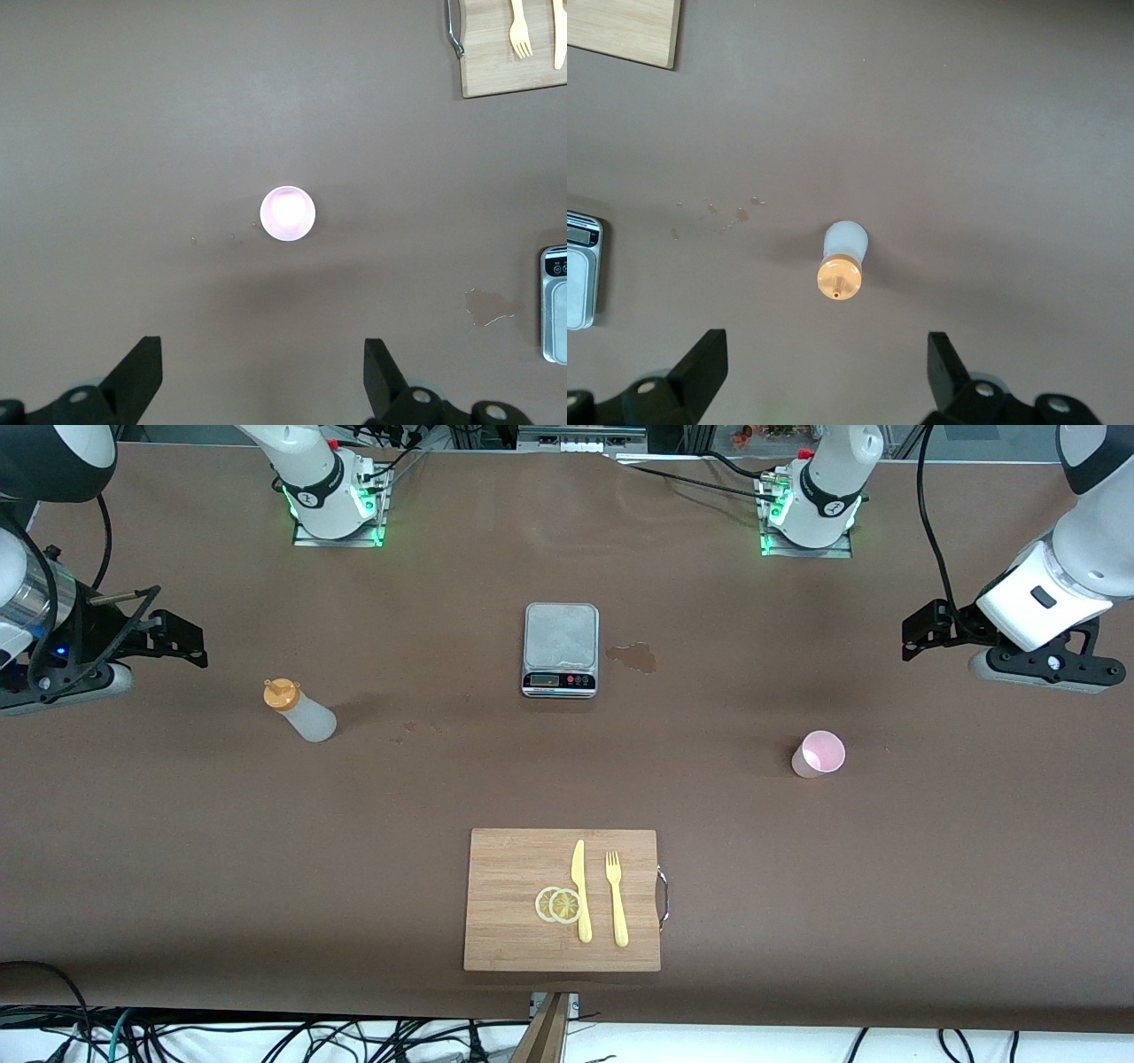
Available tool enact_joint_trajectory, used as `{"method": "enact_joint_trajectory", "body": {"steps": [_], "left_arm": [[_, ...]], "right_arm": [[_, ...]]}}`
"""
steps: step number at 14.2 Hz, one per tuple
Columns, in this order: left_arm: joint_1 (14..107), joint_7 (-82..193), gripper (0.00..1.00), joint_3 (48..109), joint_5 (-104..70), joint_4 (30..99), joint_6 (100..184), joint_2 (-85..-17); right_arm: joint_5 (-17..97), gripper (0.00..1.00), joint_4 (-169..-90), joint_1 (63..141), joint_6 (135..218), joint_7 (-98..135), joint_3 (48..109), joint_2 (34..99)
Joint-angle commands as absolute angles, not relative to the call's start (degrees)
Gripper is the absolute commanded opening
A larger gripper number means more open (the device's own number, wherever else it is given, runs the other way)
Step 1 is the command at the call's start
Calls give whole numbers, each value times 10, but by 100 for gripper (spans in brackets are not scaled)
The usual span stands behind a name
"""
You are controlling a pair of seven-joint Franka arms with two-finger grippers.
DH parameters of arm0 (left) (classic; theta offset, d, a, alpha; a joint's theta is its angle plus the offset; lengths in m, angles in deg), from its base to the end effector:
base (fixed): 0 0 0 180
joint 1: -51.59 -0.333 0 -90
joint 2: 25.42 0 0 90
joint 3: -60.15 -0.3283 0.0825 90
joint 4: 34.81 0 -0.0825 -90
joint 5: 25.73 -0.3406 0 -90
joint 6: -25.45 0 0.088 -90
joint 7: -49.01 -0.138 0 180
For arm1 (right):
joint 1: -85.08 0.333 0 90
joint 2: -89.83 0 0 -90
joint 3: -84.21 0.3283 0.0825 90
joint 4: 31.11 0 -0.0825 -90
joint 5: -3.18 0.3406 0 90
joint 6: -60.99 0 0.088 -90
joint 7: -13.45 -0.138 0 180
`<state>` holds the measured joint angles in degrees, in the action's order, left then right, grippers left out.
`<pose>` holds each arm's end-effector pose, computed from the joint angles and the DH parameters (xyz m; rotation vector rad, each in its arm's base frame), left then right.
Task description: Add sauce to pink cup with both arms
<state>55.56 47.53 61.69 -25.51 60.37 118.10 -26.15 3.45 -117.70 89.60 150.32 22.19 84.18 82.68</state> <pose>0.5116 -0.0498 0.5644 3.1323 -0.1909 -0.0895 0.5434 0.0433 0.5642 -3.1110 -0.3606 0.1202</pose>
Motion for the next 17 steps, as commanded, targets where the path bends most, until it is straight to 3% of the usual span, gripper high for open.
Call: {"method": "enact_joint_trajectory", "body": {"steps": [1, 17], "left_arm": [[551, 472, 100, 618, -256, 589, 1176, -266], [554, 481, 100, 620, -263, 561, 1140, -273]], "right_arm": [[36, 100, -1164, 900, 1490, 218, 846, 827], [35, 100, -1163, 898, 1491, 216, 842, 826]]}}
